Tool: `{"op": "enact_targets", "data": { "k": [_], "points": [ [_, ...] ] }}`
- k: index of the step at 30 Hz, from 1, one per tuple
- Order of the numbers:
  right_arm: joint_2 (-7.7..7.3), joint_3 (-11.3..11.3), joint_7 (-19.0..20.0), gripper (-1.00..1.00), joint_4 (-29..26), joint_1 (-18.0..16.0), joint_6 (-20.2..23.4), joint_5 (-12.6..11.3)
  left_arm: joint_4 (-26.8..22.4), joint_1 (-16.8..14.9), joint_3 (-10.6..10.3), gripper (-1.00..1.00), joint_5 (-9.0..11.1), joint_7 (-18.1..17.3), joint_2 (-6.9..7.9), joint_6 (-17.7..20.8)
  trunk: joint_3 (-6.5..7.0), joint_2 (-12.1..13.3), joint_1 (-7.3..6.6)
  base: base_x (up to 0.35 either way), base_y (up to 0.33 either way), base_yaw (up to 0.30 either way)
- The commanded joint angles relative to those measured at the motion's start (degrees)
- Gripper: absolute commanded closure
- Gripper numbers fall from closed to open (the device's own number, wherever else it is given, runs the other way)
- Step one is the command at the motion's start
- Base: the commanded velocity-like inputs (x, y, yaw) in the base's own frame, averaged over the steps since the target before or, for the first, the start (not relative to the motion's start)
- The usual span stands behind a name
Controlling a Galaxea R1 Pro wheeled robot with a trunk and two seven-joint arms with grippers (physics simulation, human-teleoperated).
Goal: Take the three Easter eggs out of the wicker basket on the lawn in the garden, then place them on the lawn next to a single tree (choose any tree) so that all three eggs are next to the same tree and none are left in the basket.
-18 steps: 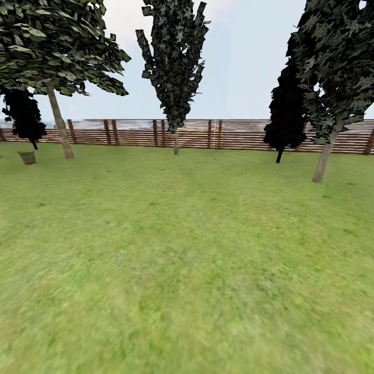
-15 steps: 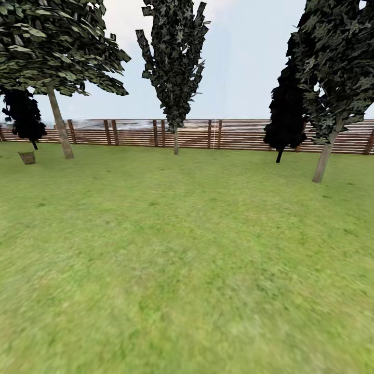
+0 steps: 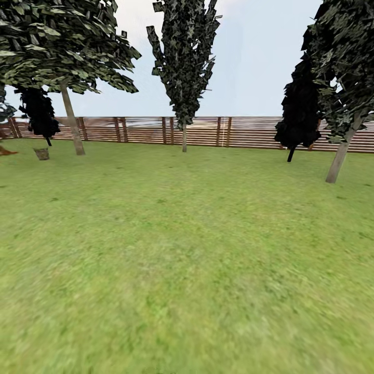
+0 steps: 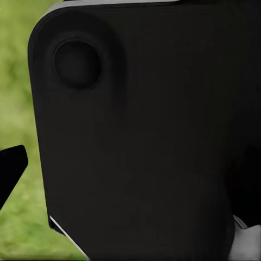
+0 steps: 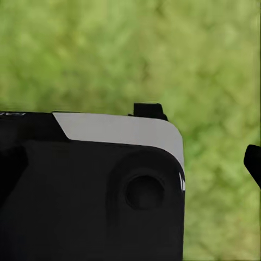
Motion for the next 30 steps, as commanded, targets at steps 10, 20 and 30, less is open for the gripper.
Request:
{"op": "enact_targets", "data": {
  "k": [10,20,30],
  "points": [
    [0.06,0.0,0.0,-1.0,0.0,0.0,-0.3,0.0,-0.1,0.0,0.0,-1.0,0.1,-0.1,0.0,-0.1,-0.78,0.0,0.0,0.0,0.0,0.168],
    [0.06,0.0,0.0,-1.0,0.1,0.0,-0.5,0.0,-0.1,0.0,0.1,-1.0,0.1,-0.1,0.0,-0.1,-1.51,0.0,0.0,0.0,0.0,0.169],
    [-0.02,-0.1,0.0,-1.0,0.1,0.0,-0.5,0.0,-0.1,0.0,0.1,-1.0,0.2,-0.1,0.0,-0.1,-2.24,0.0,0.0,0.0,0.0,0.169]
  ]
}}
